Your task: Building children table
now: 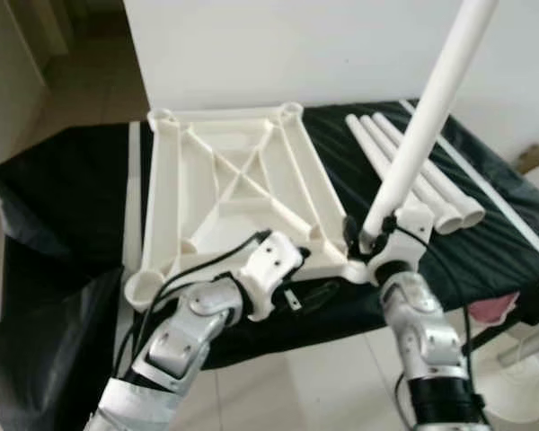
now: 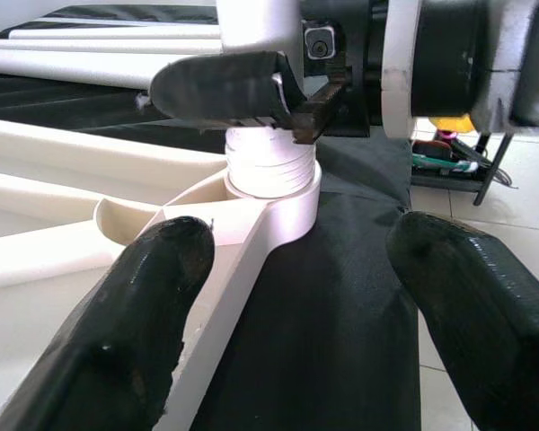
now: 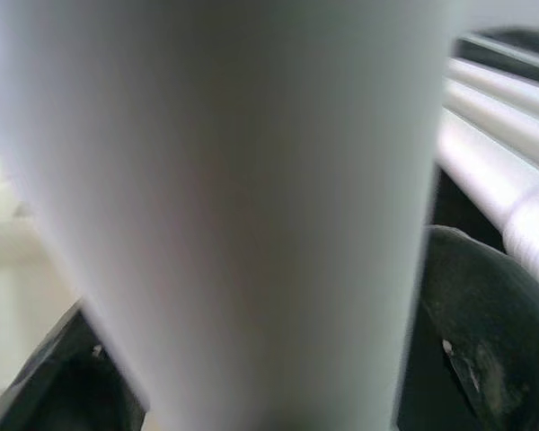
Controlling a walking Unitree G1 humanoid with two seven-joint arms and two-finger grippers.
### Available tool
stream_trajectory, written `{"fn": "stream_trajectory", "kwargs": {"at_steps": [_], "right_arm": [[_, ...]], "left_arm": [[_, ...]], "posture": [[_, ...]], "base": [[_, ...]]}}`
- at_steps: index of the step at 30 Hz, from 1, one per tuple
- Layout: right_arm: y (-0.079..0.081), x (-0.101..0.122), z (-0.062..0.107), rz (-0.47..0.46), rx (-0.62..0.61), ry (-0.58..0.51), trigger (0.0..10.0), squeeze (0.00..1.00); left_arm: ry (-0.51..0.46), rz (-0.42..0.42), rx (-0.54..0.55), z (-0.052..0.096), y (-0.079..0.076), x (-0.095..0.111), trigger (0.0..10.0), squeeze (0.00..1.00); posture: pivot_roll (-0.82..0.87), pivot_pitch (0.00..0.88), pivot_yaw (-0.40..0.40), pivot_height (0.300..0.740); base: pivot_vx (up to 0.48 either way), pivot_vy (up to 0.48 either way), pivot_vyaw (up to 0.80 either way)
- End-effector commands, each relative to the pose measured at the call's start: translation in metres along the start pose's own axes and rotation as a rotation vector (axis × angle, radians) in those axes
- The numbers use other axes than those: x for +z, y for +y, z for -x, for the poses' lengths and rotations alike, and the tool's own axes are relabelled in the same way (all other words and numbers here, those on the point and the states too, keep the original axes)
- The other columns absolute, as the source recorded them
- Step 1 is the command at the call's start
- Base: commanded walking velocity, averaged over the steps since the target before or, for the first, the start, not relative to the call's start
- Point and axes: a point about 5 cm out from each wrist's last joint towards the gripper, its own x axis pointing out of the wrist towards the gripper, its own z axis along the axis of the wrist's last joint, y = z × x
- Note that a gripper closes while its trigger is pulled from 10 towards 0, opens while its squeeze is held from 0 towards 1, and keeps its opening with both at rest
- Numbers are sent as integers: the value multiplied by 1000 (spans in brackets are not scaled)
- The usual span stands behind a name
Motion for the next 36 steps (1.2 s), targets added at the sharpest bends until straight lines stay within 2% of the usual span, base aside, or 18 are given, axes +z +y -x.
{"fn": "stream_trajectory", "kwargs": {"at_steps": [1, 6, 8, 12, 21, 22, 23, 24, 25, 35, 36], "right_arm": [[-1, -7, -2, 24, 87, 28, 10000, 0], [-3, -6, -5, 129, 260, 28, 10000, 0], [-4, -4, -7, 144, 319, 33, 10000, 0], [-6, -3, -7, 151, 356, 40, 10000, 0], [-21, -7, -14, 233, 461, 80, 10000, 0], [-24, -7, -16, 240, 465, 84, 4706, 0], [-26, -8, -17, 244, 463, 91, 2980, 0], [-26, -8, -17, 244, 463, 91, 2980, 0], [-28, -10, -17, 244, 460, 96, 0, 0], [-35, -19, -15, 210, 420, 123, 0, 0], [-37, -23, -15, 192, 380, 130, 1255, 0]], "left_arm": [[1, 2, -16, 0, -1, 1, 10000, 0], [-2, -4, -18, -3, 1, 3, 10000, 0], [-3, -9, -19, -2, 2, 4, 10000, 0], [-2, -11, -19, -2, 2, 4, 10000, 0], [3, -14, -15, -2, 3, 5, 10000, 0], [4, -14, -15, -2, 3, 5, 10000, 0], [5, -14, -14, -1, 3, 4, 10000, 0], [5, -14, -14, -1, 3, 4, 10000, 0], [6, -14, -12, -1, 4, 4, 10000, 0], [10, -10, -12, -1, 2, 4, 10000, 0], [14, -11, -14, 0, 2, 3, 10000, 0]], "posture": [[-18, 26, -36, 740], [-15, 24, -32, 740], [-14, 24, -31, 740], [-11, 24, -34, 740], [-2, 27, -35, 740], [-2, 27, -35, 740], [-1, 28, -37, 740], [-1, 28, -37, 740], [-1, 28, -37, 740], [2, 37, -39, 740], [2, 37, -38, 740]], "base": [[0, 0, 0], [0, 0, 0], [0, 0, 0], [0, 0, 0], [0, 0, 0], [0, 0, 0], [0, 0, 0], [0, 0, 0], [0, 0, 0], [0, 0, 0], [0, 0, 0]]}}
